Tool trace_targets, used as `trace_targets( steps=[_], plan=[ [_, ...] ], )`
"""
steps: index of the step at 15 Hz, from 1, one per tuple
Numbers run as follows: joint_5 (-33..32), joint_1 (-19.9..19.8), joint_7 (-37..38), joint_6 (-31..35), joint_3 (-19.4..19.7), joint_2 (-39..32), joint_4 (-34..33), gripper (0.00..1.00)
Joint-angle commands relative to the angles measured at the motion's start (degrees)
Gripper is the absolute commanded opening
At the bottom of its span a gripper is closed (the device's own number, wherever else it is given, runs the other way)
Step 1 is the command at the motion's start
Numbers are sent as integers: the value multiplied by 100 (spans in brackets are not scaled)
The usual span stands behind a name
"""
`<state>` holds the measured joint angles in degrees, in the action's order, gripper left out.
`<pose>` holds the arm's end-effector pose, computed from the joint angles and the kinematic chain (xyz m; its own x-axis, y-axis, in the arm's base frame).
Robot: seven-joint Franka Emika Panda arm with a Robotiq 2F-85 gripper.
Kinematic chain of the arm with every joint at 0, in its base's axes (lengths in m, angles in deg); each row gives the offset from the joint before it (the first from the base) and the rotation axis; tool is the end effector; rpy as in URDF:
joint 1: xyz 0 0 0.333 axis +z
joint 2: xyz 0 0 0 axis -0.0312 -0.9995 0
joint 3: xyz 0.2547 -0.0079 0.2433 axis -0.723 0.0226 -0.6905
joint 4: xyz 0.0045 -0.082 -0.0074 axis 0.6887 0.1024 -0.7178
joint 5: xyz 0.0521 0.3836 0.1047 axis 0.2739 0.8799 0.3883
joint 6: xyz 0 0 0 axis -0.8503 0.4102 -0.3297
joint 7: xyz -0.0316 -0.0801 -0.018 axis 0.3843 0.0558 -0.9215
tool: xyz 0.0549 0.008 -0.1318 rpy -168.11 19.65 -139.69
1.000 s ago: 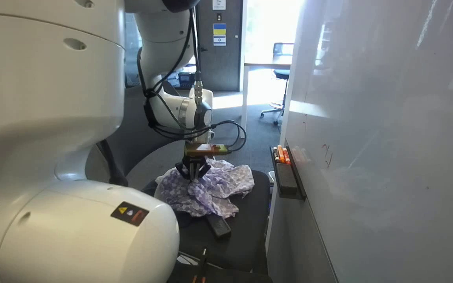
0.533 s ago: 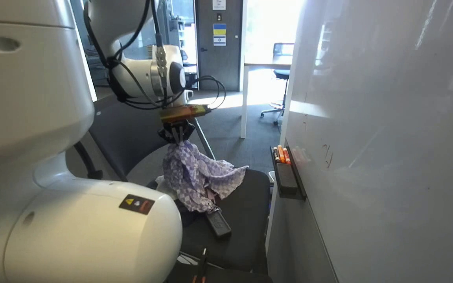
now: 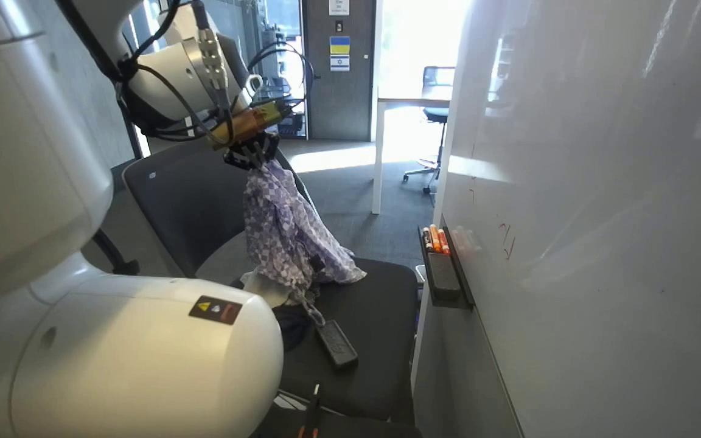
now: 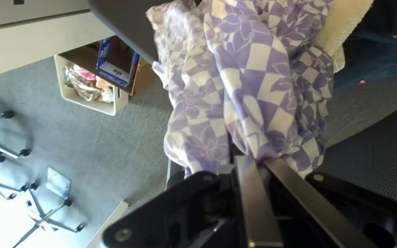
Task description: Put the clothing over the backrest of the chair
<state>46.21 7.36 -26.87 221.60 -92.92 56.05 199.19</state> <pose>0.4979 0.1338 0.4203 0.7900 0.5688 0.2289 0.4679 -0.8006 0.3743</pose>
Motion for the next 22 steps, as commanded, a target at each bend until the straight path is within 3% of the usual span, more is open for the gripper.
trace_targets(
  steps=[1,7,11,14,18,22],
  plan=[
    [-952,-14,1387,88,-475,585,89,1],
    [-2549,-112,3388,-219,-1253,823,-520,3],
    [-2947,57,4539,-171,-1340,769,-830,3],
    [-2715,308,4515,31,-1293,622,-920,3],
    [-1739,752,3890,685,-1188,296,-936,2],
    [-805,925,3236,1077,-1200,177,-833,3]
  ],
)
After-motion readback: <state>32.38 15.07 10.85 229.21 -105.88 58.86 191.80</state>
